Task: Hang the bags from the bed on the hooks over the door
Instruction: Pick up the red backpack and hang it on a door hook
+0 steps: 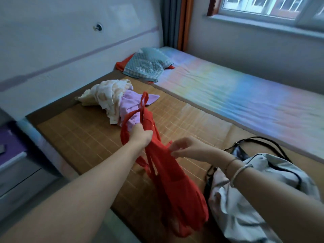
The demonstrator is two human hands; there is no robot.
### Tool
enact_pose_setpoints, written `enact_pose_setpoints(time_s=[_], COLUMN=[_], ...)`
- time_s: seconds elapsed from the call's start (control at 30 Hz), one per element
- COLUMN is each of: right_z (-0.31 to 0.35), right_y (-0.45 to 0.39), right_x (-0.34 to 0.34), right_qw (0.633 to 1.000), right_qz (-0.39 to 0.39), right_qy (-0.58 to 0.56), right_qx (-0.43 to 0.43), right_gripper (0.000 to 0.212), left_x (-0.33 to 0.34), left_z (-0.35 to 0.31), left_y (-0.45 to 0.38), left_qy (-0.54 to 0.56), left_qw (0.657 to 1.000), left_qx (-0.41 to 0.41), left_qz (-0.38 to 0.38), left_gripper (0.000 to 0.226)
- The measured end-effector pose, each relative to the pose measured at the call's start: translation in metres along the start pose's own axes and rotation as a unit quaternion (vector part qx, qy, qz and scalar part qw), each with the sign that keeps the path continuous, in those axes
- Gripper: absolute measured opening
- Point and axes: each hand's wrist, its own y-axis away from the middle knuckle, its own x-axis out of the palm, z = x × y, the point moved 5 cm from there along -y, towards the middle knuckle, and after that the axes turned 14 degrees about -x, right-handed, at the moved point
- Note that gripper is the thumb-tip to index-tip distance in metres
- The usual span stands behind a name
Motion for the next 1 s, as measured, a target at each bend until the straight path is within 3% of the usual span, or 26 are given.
enact_pose_setpoints(time_s=[0.1, 0.23, 0.3, 0.47, 0.53, 0.6, 0.7, 0.77, 0.83, 0.93, 1.0], right_z=[0.01, 0.022, 0.035, 0.053, 0.056, 0.068, 0.093, 0.107, 0.117, 0.125, 0.128], right_y=[0.036, 0.081, 0.108, 0.184, 0.219, 0.246, 0.274, 0.291, 0.319, 0.363, 0.403], right_x=[-0.017, -0.068, -0.098, -0.146, -0.152, -0.143, -0.11, -0.084, -0.062, -0.042, -0.029], right_qw=[1.0, 0.978, 0.952, 0.887, 0.874, 0.889, 0.926, 0.943, 0.939, 0.891, 0.819], right_qz=[0.0, -0.191, -0.281, -0.375, -0.414, -0.394, -0.317, -0.284, -0.31, -0.435, -0.561], right_qy=[0.022, 0.077, 0.121, 0.234, 0.225, 0.219, 0.194, 0.149, 0.094, 0.037, 0.026], right_qx=[0.013, 0.026, 0.03, 0.132, 0.121, 0.08, 0.071, 0.087, 0.118, 0.122, 0.12], right_gripper=[0.019, 0.024, 0.021, 0.005, 0.023, 0.046, 0.062, 0.058, 0.041, 0.023, 0.015], left_x=[-0.003, -0.01, -0.019, -0.04, -0.037, -0.026, -0.007, 0.005, 0.018, 0.039, 0.059], left_z=[-0.009, -0.04, -0.064, -0.108, -0.124, -0.136, -0.147, -0.147, -0.146, -0.141, -0.136], left_y=[0.043, 0.096, 0.118, 0.155, 0.165, 0.18, 0.211, 0.228, 0.243, 0.264, 0.29], left_qy=[0.071, 0.132, 0.127, 0.166, 0.182, 0.16, 0.151, 0.15, 0.134, 0.109, 0.064], left_qw=[0.996, 0.979, 0.974, 0.968, 0.957, 0.946, 0.92, 0.901, 0.885, 0.86, 0.831], left_qx=[0.047, 0.09, 0.121, 0.162, 0.182, 0.207, 0.235, 0.24, 0.237, 0.238, 0.262], left_qz=[0.028, 0.124, 0.146, 0.101, 0.138, 0.19, 0.275, 0.33, 0.377, 0.439, 0.487], left_gripper=[0.023, 0.023, 0.035, 0.037, 0.037, 0.042, 0.042, 0.038, 0.033, 0.033, 0.035])
